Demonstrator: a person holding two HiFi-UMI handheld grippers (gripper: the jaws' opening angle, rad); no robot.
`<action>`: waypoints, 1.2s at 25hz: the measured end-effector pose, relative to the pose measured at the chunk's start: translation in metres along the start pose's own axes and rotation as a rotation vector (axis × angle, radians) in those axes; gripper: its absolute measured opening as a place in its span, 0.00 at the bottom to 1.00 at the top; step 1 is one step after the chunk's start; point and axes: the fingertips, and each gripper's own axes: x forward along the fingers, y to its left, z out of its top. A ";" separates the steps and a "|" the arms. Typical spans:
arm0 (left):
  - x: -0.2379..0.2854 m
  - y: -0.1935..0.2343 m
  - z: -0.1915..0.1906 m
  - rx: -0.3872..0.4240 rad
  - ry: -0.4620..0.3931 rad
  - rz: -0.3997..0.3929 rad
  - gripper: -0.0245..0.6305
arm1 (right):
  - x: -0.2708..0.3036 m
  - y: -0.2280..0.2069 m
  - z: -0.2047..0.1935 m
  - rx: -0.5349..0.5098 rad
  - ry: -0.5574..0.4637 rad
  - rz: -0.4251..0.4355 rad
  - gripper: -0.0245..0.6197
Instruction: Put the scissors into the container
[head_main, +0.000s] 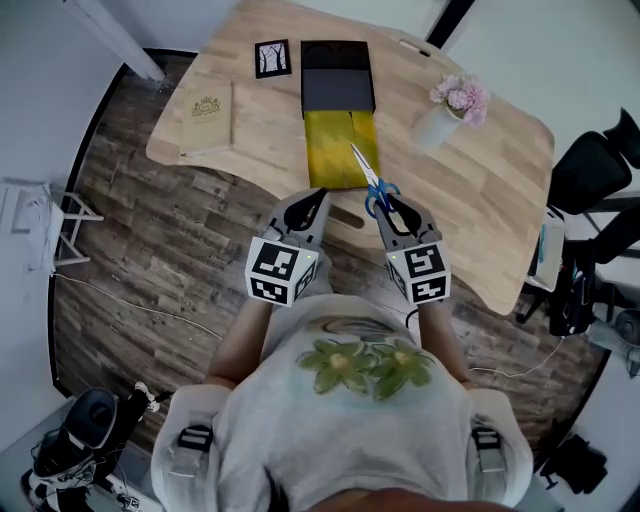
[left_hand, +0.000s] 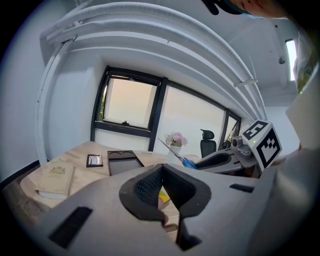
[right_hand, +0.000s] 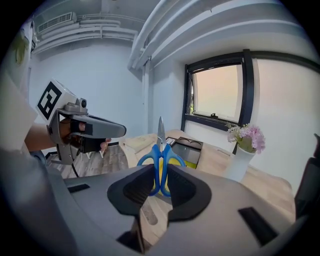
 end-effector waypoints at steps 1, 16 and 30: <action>0.002 0.005 0.002 0.001 0.000 0.000 0.05 | 0.005 -0.002 0.001 0.002 0.005 -0.003 0.16; 0.045 0.070 0.030 0.029 0.010 -0.050 0.05 | 0.071 -0.023 0.033 0.002 0.031 -0.040 0.16; 0.077 0.106 0.026 0.039 0.057 -0.096 0.05 | 0.119 -0.035 0.029 0.027 0.078 -0.060 0.16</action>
